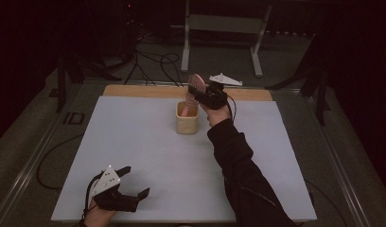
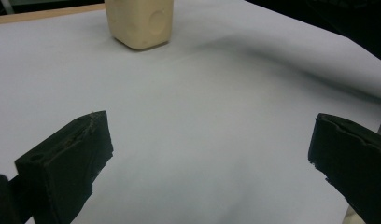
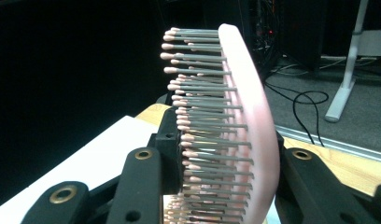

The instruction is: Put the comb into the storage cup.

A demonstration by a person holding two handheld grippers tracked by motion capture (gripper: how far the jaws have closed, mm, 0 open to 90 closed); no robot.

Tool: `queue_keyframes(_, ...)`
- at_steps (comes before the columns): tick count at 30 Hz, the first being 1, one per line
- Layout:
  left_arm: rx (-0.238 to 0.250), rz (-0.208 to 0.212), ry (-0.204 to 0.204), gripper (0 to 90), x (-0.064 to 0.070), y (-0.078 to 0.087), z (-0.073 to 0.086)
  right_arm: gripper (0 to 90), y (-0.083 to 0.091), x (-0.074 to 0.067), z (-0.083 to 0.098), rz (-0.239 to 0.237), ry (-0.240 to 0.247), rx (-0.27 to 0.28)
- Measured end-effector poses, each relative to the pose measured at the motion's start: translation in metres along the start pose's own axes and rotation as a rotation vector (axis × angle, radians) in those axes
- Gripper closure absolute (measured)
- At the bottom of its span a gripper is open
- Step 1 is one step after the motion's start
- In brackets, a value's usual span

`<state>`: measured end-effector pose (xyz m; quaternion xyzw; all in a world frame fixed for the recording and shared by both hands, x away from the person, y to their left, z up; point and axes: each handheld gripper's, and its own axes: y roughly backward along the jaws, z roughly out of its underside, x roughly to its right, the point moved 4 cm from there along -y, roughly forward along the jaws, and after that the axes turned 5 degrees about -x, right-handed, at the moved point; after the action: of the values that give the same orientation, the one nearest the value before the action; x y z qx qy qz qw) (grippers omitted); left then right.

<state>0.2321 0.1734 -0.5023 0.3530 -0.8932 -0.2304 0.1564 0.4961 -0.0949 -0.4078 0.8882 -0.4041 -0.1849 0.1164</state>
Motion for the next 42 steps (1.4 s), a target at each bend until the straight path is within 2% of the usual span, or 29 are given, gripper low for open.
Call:
queue_keyframes(28,-0.002,-0.001,0.002,0.2,0.000,-0.001,0.001,63.6,-0.007,0.013,0.019,-0.037,-0.048,-0.034)
queue_keyframes(33,-0.003,-0.001,0.001,0.3,0.000,-0.002,0.001,62.7,-0.005,0.018,0.021,-0.018,-0.063,-0.038)
queue_keyframes(42,-0.006,0.003,0.000,0.2,0.000,-0.003,0.001,61.6,-0.002,0.025,0.022,-0.003,-0.058,-0.054)
